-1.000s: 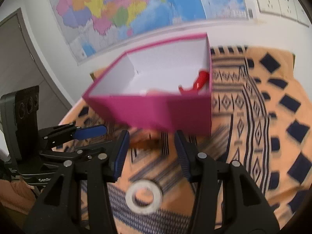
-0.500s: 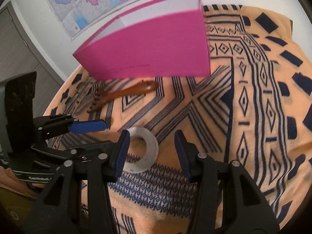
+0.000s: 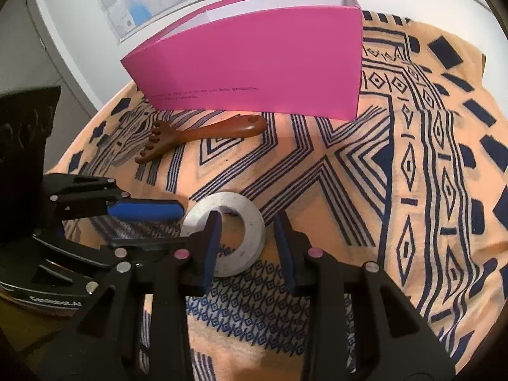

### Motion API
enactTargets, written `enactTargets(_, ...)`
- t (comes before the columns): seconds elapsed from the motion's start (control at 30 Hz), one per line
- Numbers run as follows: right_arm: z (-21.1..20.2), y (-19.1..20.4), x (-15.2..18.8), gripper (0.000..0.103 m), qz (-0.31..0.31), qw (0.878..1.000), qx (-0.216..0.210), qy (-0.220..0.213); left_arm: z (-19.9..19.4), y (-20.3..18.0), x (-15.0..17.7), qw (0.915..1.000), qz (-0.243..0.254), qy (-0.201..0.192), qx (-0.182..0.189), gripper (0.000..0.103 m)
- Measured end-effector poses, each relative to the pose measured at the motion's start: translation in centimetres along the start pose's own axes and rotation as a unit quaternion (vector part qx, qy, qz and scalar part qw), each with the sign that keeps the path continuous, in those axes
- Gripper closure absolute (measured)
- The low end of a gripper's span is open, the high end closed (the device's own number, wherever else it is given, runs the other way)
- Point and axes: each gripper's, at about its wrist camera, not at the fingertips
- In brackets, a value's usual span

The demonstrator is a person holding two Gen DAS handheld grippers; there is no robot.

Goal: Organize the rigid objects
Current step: 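Withdraw the right tool from the box and move to the white tape roll, then grasp the white tape roll by its rim with the right tool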

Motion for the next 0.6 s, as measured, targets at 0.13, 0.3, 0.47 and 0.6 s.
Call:
enactTargets(0.13,0.2,0.6,0.1,0.082,-0.02,1.0,0.02,-0.002,0.3,-0.3,-0.1,1.0,0.003,0.001,0.006,0.073)
enactTargets(0.3,0.1,0.4,0.1,0.085,-0.009,1.0,0.021,-0.005,0.4,-0.2,-0.3,0.9999,-0.002,0.003,0.011,0.073)
enactTargets(0.47,-0.4,0.3,-0.3,0.085,-0.001,1.0,0.016,-0.014,-0.4,0.1,-0.6,0.9998,-0.007,-0.009,0.014,0.073)
enactTargets(0.6,-0.8,0.0,-0.8,0.085,0.009,1.0,0.007,-0.024,-0.9,0.4,-0.9,0.9997,-0.011,-0.018,0.01,0.073)
Point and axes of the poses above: each gripper's, at about its wrist camera, not at the fingertips, and z roughly the way its jaws point, y to its left, x to its underside, and after that the axes turned 4 degrees about x, right-handed
